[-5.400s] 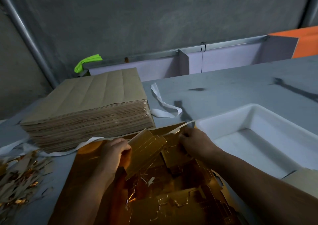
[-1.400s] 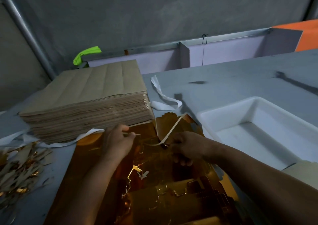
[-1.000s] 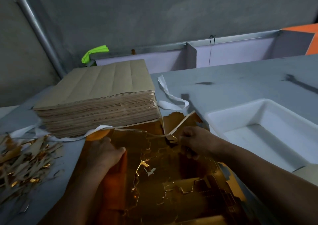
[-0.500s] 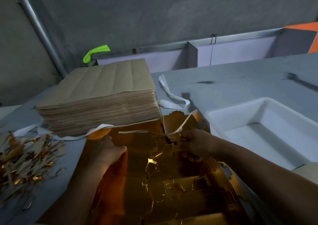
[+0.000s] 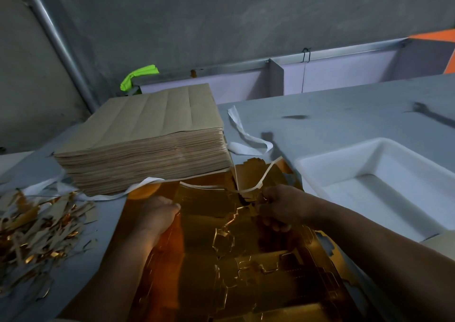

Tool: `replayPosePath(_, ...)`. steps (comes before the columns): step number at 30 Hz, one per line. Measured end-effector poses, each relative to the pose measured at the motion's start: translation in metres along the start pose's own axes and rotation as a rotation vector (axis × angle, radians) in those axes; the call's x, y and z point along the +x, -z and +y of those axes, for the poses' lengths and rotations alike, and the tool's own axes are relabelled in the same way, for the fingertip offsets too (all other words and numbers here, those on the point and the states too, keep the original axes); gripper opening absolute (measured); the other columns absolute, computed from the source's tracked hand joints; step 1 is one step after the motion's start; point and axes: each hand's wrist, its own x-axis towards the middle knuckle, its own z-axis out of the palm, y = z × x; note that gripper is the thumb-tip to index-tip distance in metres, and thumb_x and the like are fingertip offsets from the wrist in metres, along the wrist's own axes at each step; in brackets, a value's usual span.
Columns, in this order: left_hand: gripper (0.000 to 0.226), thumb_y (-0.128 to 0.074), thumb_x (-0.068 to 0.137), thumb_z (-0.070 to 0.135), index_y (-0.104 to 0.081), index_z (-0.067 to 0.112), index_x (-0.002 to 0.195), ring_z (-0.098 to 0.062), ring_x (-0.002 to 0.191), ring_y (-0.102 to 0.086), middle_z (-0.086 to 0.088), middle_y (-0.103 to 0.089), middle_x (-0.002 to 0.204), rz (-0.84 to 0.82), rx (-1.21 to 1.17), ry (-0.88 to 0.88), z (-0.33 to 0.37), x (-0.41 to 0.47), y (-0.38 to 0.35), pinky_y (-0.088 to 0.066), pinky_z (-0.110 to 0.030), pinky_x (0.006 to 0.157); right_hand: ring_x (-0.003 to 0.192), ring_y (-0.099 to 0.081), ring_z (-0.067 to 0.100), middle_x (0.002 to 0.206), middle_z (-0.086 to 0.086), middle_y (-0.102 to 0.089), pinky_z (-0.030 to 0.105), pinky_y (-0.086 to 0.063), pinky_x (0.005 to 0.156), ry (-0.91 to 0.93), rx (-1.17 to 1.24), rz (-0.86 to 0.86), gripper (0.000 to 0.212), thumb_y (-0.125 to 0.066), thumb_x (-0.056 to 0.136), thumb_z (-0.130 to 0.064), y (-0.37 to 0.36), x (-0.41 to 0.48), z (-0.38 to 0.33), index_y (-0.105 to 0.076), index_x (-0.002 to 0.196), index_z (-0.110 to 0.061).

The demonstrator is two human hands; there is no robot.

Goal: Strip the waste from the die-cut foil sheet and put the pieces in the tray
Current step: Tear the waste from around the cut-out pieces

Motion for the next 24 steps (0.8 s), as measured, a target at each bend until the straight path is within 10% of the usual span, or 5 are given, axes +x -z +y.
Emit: replayPosePath(24,0.023,-0.041,0.103,0.041,-0.053,0.029,0.087,-0.016,0.076,-0.051,-0.005,-0.056,0.089,0.197,-0.324,-0.105,-0.016,0.006,-0.016,-0.039,-0.031,0.065,0.056,-0.059,0.011,0.077,0.005,-0.065,0.020,-0.046,0.049,0.007,0.083,0.109,0.015,-0.048,0.103,-0.027,0.000,0.006,0.005,-0.059,0.097,-0.019)
